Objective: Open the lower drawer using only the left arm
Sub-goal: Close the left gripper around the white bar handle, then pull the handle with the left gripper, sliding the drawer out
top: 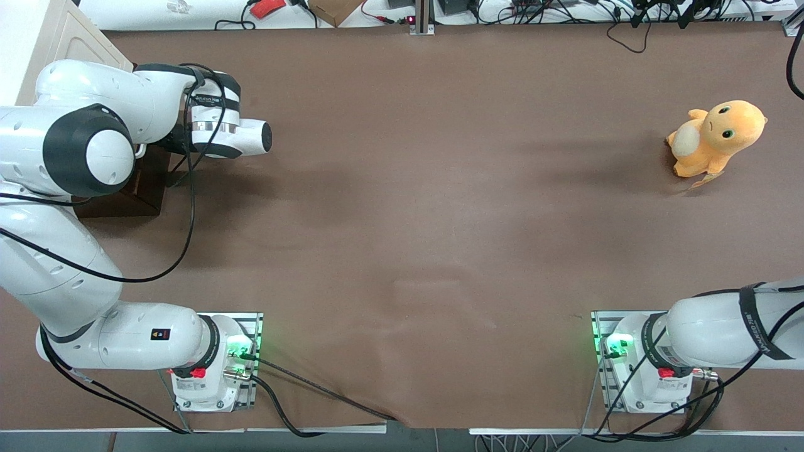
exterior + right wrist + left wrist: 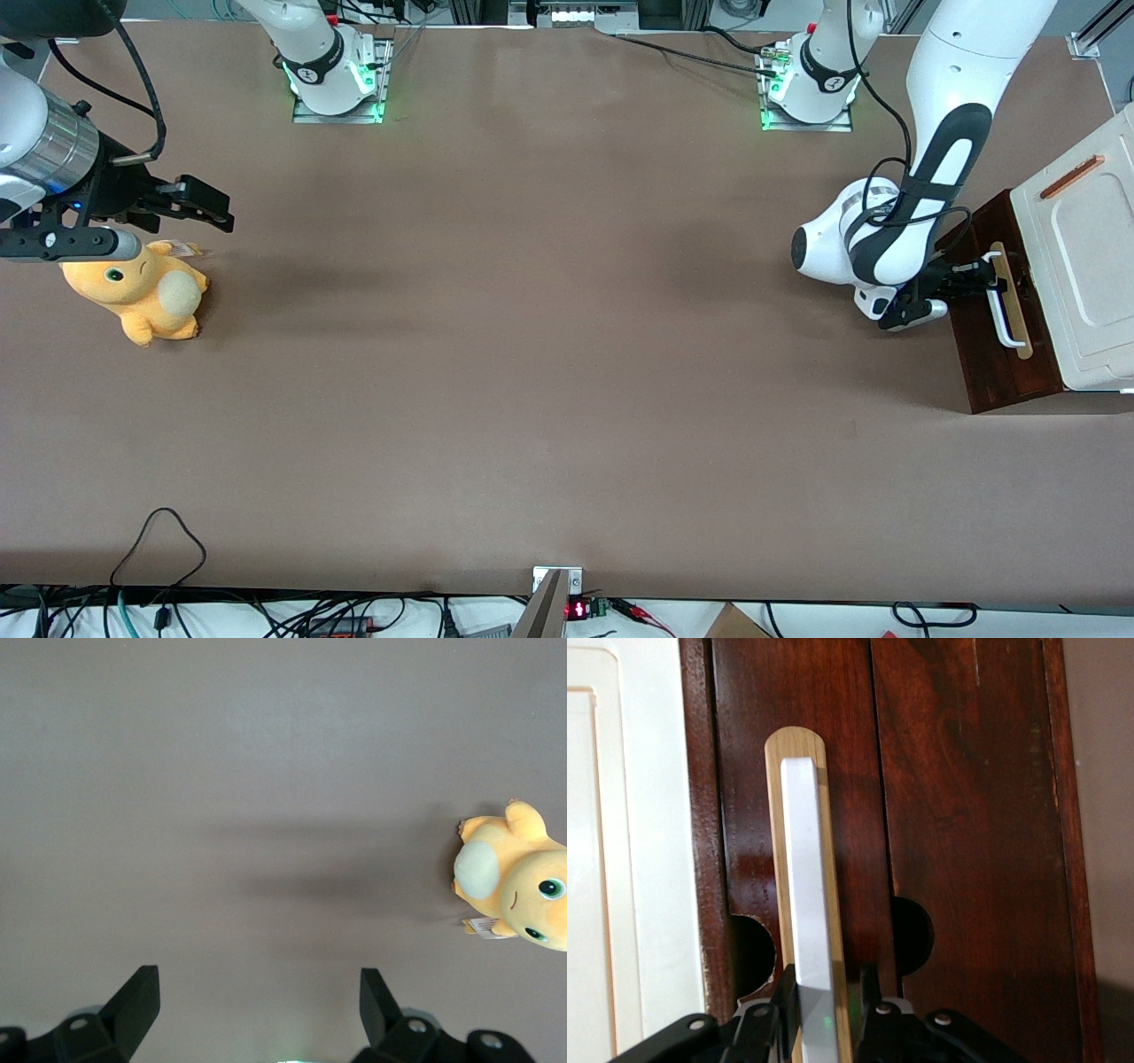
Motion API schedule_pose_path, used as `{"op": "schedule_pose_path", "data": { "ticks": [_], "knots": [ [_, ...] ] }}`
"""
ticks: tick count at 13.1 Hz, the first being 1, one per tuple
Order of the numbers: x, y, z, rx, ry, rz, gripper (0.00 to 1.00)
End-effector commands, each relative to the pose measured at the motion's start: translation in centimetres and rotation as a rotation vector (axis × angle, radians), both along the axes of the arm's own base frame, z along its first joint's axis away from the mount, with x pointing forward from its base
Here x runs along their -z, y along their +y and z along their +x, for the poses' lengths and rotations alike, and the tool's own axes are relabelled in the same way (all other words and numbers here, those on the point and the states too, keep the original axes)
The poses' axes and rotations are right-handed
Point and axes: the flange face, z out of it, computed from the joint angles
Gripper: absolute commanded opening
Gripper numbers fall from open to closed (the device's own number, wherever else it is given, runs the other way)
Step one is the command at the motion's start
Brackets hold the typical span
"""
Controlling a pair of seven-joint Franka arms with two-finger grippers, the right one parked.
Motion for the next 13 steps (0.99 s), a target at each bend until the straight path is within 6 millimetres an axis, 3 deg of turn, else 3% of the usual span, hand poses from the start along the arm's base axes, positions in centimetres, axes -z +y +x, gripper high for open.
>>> {"op": "schedule_pose_path", "data": {
  "ticks": [1,7,10,13],
  "knots": [
    [-0.4,0.3,-0.2,0.01,-0.039,0.023,0.24],
    [-0.7,0.0,-0.2,0.004,-0.055,0.026,0.01],
    [-0.8,-0.5,0.0,0.009,-0.064,0.023,0.0],
    [-1.2,-2.6,0.4,0.046,-0.079,0.011,0.0]
  ]
}}
